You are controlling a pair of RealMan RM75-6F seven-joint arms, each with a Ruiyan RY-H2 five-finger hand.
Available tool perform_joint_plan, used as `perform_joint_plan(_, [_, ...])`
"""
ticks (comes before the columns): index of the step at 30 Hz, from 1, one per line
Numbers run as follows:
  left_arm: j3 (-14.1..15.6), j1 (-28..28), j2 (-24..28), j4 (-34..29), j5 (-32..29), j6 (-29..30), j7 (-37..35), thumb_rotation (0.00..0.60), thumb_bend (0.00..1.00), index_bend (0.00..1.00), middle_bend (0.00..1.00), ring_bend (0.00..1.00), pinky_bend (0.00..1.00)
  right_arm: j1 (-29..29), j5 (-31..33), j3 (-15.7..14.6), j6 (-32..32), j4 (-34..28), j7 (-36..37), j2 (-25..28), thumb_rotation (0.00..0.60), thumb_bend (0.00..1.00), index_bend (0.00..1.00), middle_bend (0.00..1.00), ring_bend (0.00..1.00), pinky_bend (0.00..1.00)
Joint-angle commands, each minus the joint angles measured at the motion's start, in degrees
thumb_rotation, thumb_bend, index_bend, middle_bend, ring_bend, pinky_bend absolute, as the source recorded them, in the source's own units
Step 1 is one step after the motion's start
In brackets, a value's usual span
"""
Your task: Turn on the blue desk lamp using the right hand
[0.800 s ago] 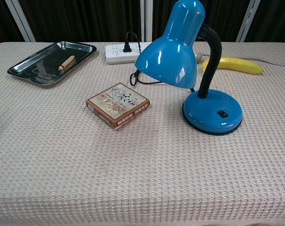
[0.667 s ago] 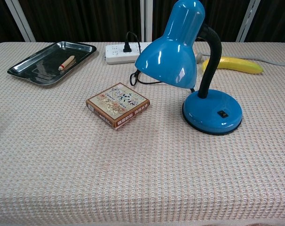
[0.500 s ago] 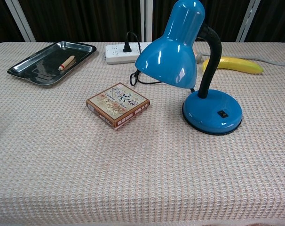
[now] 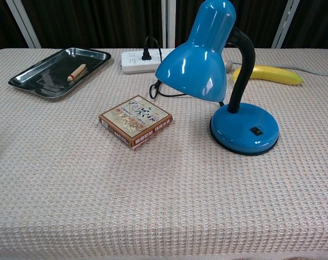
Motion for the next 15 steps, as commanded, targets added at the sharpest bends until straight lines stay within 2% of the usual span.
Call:
perform_joint_plan(1, [-0.01, 0.07, -0.05, 0.13, 0.02, 0.18, -0.19, 0.6, 0.0, 0.09, 0.05, 0.0, 0.0, 0.2, -0.08, -0.09, -0.35, -0.2, 0.2, 0.25, 0.6, 0.14, 0.0, 0.0, 0.0, 0.0])
perform_joint_plan(3, [-0.09, 0.16, -0.01, 0.19, 0.03, 0.47, -0.31, 0.6, 0.0, 0.09, 0.05, 0.0, 0.0, 0.32, -0.35, -0.22, -0.51, -0.39, 0.3, 0.58, 0.6, 0.2, 0.0, 0.0, 0.0, 0.0])
perform_joint_plan(6, [-0.05, 0.26, 0.02, 0.32, 0.01, 0.58, -0.46, 0.6, 0.0, 0.09, 0.05, 0.0, 0.0, 0.6, -1.0, -0.71, -1.12, -0.59, 0.76, 1.18, 0.6, 0.39, 0.0, 0.0, 0.0, 0.0])
perform_joint_plan(9, [0.16, 0.31, 0.1, 0.38, -0.04, 0.34, -0.38, 0.6, 0.0, 0.09, 0.05, 0.0, 0.0, 0.77, -1.13, -0.83, -1.42, -0.81, 1.02, 1.36, 0.6, 0.74, 0.0, 0.0, 0.0, 0.01])
perform_joint_plan(10, [0.21, 0.34, 0.13, 0.38, -0.08, 0.29, -0.35, 0.6, 0.0, 0.09, 0.05, 0.0, 0.0, 0.6, -0.78, -0.42, -0.81, -0.76, 0.57, 0.85, 0.6, 0.88, 0.0, 0.0, 0.03, 0.08])
perform_joint_plan(11, [0.23, 0.37, 0.16, 0.38, -0.1, 0.3, -0.41, 0.6, 0.0, 0.09, 0.05, 0.0, 0.0, 0.43, -0.64, -0.09, -0.14, -0.64, 0.31, 0.27, 0.6, 0.97, 0.0, 0.02, 0.12, 0.22])
perform_joint_plan(12, [0.25, 0.41, 0.18, 0.36, -0.11, 0.34, -0.52, 0.6, 0.0, 0.09, 0.05, 0.0, 0.0, 0.32, -0.74, 0.04, 0.36, -0.48, 0.45, -0.24, 0.6, 0.99, 0.0, 0.04, 0.21, 0.34])
perform_joint_plan(13, [0.26, 0.46, 0.21, 0.36, -0.08, 0.44, -0.69, 0.6, 0.0, 0.09, 0.05, 0.0, 0.0, 0.3, -1.03, 0.05, 0.68, -0.22, 1.26, -0.62, 0.6, 1.0, 0.0, 0.13, 0.42, 0.56])
perform_joint_plan(15, [0.27, 0.51, 0.29, 0.4, -0.01, 0.56, -0.93, 0.6, 0.0, 0.09, 0.05, 0.0, 0.0, 0.52, -1.29, -0.33, 0.07, -0.11, 3.15, -0.68, 0.6, 1.0, 0.0, 0.28, 0.63, 0.74])
